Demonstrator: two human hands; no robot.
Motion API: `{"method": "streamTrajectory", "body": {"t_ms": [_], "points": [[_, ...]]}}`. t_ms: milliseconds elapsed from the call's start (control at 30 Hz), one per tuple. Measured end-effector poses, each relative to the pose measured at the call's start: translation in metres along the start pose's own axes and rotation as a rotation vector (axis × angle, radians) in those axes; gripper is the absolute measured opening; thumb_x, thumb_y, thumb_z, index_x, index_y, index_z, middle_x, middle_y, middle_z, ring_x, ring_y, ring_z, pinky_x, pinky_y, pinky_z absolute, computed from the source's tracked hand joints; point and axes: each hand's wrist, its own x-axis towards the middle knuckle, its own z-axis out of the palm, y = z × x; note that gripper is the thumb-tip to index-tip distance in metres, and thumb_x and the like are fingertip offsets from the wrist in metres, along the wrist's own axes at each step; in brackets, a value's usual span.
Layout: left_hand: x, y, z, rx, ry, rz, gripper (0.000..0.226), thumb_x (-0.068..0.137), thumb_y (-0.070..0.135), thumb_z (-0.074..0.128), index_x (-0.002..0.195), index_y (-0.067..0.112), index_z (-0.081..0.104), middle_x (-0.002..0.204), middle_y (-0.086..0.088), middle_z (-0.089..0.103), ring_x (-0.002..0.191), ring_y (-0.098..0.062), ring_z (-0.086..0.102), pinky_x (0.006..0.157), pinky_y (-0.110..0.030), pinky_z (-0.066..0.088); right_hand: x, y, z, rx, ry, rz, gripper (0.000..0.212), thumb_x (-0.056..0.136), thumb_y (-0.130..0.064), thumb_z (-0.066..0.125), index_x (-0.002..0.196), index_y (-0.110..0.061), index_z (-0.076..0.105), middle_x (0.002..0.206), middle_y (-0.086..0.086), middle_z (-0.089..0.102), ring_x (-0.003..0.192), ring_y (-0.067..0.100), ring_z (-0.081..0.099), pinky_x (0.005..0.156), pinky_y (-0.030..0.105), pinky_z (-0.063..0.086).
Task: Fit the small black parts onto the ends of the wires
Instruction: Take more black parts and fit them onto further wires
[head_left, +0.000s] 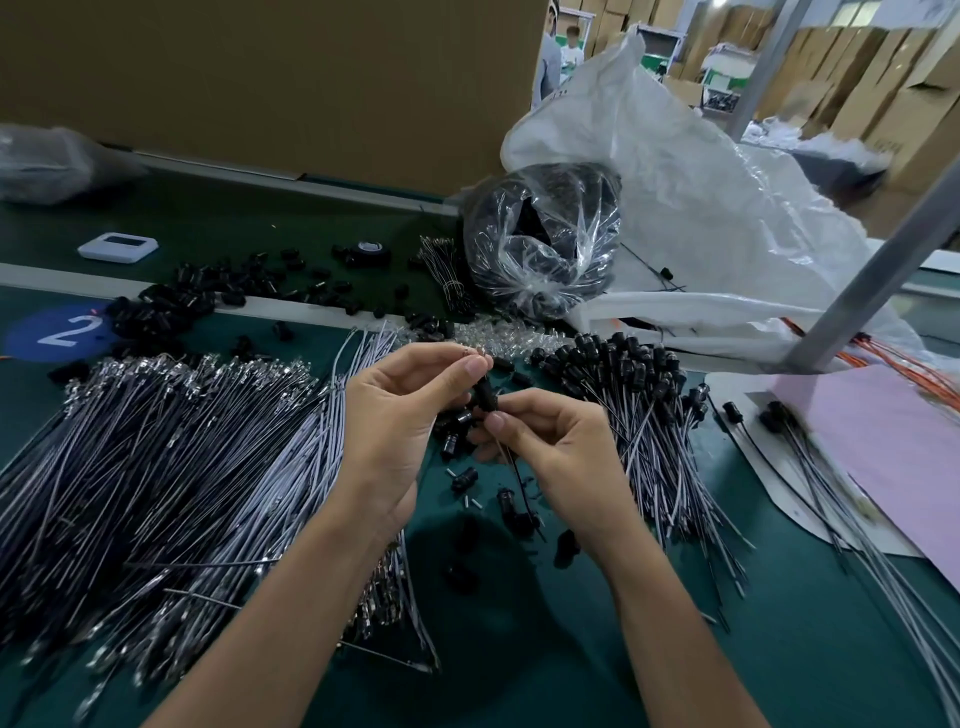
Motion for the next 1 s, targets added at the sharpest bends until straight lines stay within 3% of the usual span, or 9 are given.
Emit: {"method": "streamTrajectory", "body": {"t_ms": [100,233,400,500,567,767,1000], "points": [[-0.0013,0.0013,-0.0002,-0.009,-0.02,-0.029,0.024,0.05,0.028,0.086,0.071,0.019,0.078,0.083,-0.006,0.076,0.078,-0.015,0.069,0.08,-0.03,0.054,0.0005,0.0006,-0.0004,0.001,0.01,-0.005,0.011,0.087,-0.002,0.069,0.088,-0.013,0.07,0.081,0.01,0.076,0.075,0.023,0.074,0.073,0.031,0.059],[-0.0024,0.0026,0.0009,-0.029,-0.029,-0.066,0.026,0.05,0.026,0.086,0.072,0.018,0.077,0.082,-0.008,0.076,0.076,-0.018,0.071,0.091,-0.053,0.049,-0.0007,-0.0001,0.0004,-0.001,0.002,-0.033,0.019,0.086,0.001,0.068,0.084,-0.018,0.071,0.081,0.008,0.076,0.076,0.022,0.074,0.073,0.03,0.059],[-0.0013,0.0027,-0.0004,-0.051,-0.037,-0.059,0.034,0.047,0.026,0.084,0.08,0.02,0.081,0.078,-0.005,0.076,0.075,-0.014,0.072,0.087,-0.032,0.057,-0.0002,0.0003,0.0004,-0.028,0.024,-0.062,0.015,0.086,0.002,0.067,0.087,-0.013,0.072,0.079,0.003,0.075,0.074,0.017,0.074,0.072,0.024,0.058],[-0.0017,0.0026,-0.0002,-0.049,-0.039,-0.104,0.033,0.049,0.027,0.085,0.079,0.015,0.081,0.084,-0.009,0.076,0.079,-0.02,0.071,0.099,-0.057,0.048,0.0002,0.0013,0.0004,-0.052,0.036,-0.063,0.019,0.087,0.003,0.066,0.086,-0.015,0.071,0.079,0.001,0.075,0.075,0.015,0.073,0.074,0.024,0.058],[-0.0019,0.0029,-0.0002,-0.045,-0.037,-0.115,0.033,0.05,0.027,0.085,0.08,0.013,0.081,0.088,-0.01,0.076,0.081,-0.02,0.071,0.102,-0.063,0.043,0.0006,0.0018,0.0003,-0.083,0.042,-0.077,0.022,0.088,0.003,0.065,0.086,-0.018,0.071,0.079,-0.001,0.075,0.076,0.013,0.072,0.075,0.025,0.057],[-0.0016,0.0007,-0.0011,-0.057,-0.039,-0.103,0.033,0.05,0.025,0.084,0.08,0.011,0.08,0.086,-0.01,0.076,0.077,-0.018,0.071,0.091,-0.046,0.052,0.0014,0.0042,-0.0004,-0.134,0.058,-0.106,0.016,0.089,0.003,0.064,0.092,-0.01,0.073,0.083,0.003,0.075,0.079,0.013,0.073,0.079,0.027,0.058],[-0.0014,0.0003,-0.0016,-0.037,-0.039,-0.101,0.03,0.05,0.026,0.085,0.077,0.013,0.08,0.086,-0.01,0.077,0.079,-0.018,0.073,0.09,-0.045,0.053,0.0007,0.0023,0.0005,-0.166,0.074,-0.117,0.031,0.087,0.003,0.067,0.086,-0.028,0.071,0.083,-0.002,0.075,0.081,0.015,0.073,0.081,0.033,0.059]]}}
